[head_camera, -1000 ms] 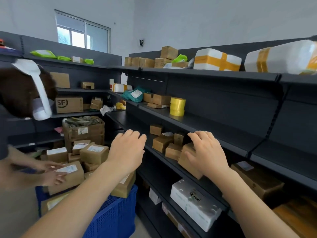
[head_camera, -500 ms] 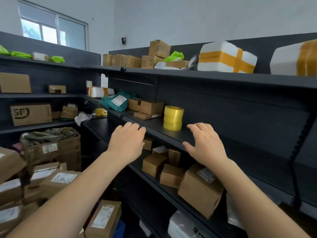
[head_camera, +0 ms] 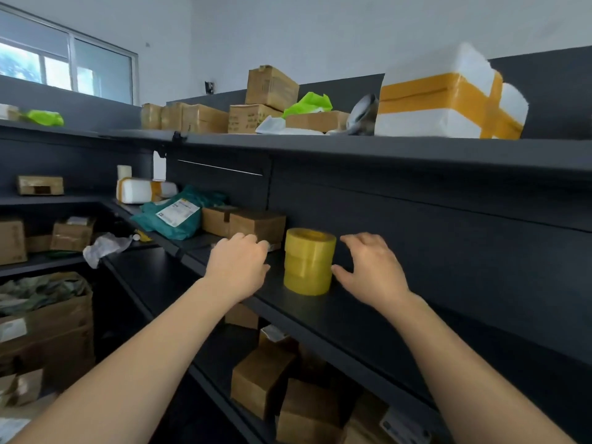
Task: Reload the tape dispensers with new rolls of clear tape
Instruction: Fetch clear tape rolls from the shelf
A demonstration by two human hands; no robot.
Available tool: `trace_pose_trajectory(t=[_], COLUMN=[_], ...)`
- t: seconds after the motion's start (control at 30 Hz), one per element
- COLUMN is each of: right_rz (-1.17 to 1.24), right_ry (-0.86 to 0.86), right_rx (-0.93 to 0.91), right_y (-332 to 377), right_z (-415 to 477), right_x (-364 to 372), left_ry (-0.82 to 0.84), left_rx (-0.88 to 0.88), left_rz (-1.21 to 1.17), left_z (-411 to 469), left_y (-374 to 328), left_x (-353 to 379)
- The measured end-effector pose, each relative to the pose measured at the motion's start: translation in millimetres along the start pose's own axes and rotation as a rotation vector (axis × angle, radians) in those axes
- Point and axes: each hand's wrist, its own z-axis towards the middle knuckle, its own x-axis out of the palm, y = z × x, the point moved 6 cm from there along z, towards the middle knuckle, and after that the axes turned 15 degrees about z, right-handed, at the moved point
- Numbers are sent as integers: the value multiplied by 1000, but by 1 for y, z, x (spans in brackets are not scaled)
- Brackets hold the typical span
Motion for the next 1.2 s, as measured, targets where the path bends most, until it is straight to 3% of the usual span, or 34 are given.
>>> trace_pose_trajectory(t=[0.2,0.37,0.5,0.63,0.8,0.9,1.0,1.2], right_rz=[51,167,369,756,1048,1096,1131,1244], right_ry=[19,96,163,197,247,226,175,100], right_rx=[131,290,478,734,955,937,860,670], right_y=[-40,-64,-72,-78,-77,-76,-79,-78], right_z=[63,95,106,104,95,93,88,65], right_x=[33,64,87,107,126,128,126,121], left_ry=[5,60,445,756,969,936,774,369], left_rx=[-26,-126,-262,-359,-334,-363,-315,19], left_rz=[-49,-461,-948,-1452,-1702,-1733,-1752,-1686], left_z=[65,100,113,112,108,108,106,96], left_y=[-15,-19,-28,-43,-54,-55,-54,-53], left_x=[45,82,119,148,160,161,149,136])
